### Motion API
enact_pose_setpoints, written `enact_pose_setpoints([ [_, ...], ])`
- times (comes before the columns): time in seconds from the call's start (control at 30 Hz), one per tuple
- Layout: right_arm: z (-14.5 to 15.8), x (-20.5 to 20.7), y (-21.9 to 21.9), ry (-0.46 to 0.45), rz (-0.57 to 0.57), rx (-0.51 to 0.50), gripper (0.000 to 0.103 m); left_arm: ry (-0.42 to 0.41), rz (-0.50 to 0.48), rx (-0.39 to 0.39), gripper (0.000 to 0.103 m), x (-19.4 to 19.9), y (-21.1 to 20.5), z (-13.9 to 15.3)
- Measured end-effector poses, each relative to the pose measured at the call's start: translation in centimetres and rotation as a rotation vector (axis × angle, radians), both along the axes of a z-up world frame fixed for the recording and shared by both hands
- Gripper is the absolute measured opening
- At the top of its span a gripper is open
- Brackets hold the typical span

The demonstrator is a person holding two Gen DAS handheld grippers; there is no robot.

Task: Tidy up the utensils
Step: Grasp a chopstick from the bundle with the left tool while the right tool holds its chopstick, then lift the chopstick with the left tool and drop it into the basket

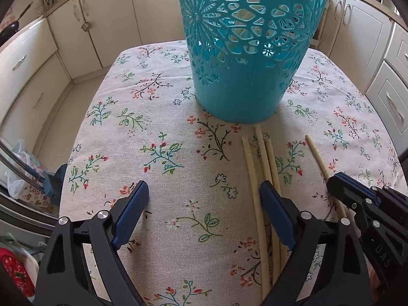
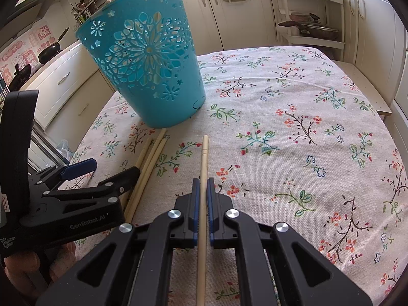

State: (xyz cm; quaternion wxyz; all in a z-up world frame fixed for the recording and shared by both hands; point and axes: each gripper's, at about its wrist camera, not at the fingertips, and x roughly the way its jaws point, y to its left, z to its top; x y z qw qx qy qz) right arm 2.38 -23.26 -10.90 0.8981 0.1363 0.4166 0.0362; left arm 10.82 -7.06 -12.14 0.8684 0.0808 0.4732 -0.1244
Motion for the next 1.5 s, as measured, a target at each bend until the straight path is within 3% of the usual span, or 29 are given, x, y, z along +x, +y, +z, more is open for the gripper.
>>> enact_pose_setpoints([
  [0.17,0.2,1.3,-0.3,0.059,0.0,0.029,0.006,-0.01,-0.043,-0.002,0.062,0.0,-0.6,0.4],
  [0.33,0.1,2.2,0.6,0.035,0.032,-0.05,0.006,0.005,-0.074,-0.005,0.028,0.0,-1.0,0.6],
  [0.4,0.0,2.1,0.2,0.031,0.027,-0.021,0.005,0.016,-0.092,-0.005,0.018,-0.1,-1.1,0.7],
  [0.5,-0.5,1.8,-1.4,0.026,0.014,0.1,0.004,0.054,-0.128,-0.001,0.007,-0.3,-1.2,0.9],
  [0.77,-0.5,1.5,-1.4,0.02,0.013,0.107,0.004,0.069,-0.168,0.086,0.005,-1.7,-0.6,1.2],
  [1.07,-0.4,1.6,-1.4,0.02,0.013,0.111,0.004,-0.022,-0.224,0.199,0.005,-4.3,-0.3,2.7],
  [1.5,-0.3,1.6,-1.4,0.02,0.013,0.113,0.004,-0.1,-0.288,0.233,0.005,-6.9,0.2,6.1],
])
